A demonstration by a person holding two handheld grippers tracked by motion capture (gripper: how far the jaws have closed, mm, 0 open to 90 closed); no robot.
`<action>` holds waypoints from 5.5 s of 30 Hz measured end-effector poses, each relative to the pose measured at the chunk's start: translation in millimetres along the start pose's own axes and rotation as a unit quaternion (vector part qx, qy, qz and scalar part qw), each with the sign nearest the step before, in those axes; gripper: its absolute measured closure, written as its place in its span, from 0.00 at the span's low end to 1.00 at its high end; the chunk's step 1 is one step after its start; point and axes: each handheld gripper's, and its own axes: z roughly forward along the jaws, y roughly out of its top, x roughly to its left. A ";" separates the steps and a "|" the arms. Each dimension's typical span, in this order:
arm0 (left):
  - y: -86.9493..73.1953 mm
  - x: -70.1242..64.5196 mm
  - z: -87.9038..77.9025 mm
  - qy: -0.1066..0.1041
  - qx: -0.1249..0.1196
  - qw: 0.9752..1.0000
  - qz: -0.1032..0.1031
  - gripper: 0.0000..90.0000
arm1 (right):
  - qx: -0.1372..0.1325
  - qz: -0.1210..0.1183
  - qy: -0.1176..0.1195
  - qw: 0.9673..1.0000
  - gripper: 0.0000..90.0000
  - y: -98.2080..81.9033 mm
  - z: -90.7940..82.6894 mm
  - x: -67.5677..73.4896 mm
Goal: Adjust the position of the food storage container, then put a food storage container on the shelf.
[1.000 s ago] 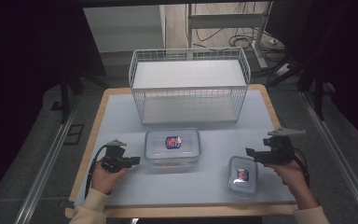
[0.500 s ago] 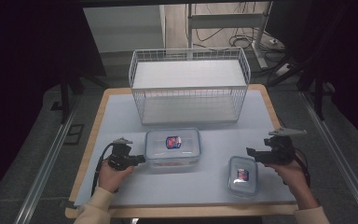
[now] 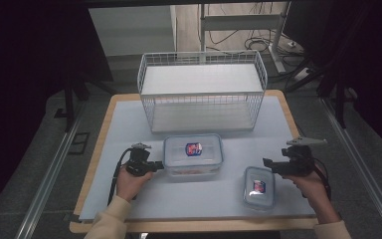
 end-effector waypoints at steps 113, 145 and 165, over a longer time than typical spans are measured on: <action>51.5 -1.1 36.9 -0.152 -0.005 0.986 -0.074 0.28 | 0.148 0.111 0.264 0.947 0.30 64.2 123.7 23.6; 38.6 -4.4 16.3 -0.161 -0.044 0.984 -0.066 0.50 | 0.107 0.089 0.266 0.954 0.50 55.3 97.5 25.0; 33.1 -16.2 10.0 -0.137 -0.072 0.987 -0.047 0.51 | 0.070 0.094 0.265 0.957 0.56 47.2 87.6 26.3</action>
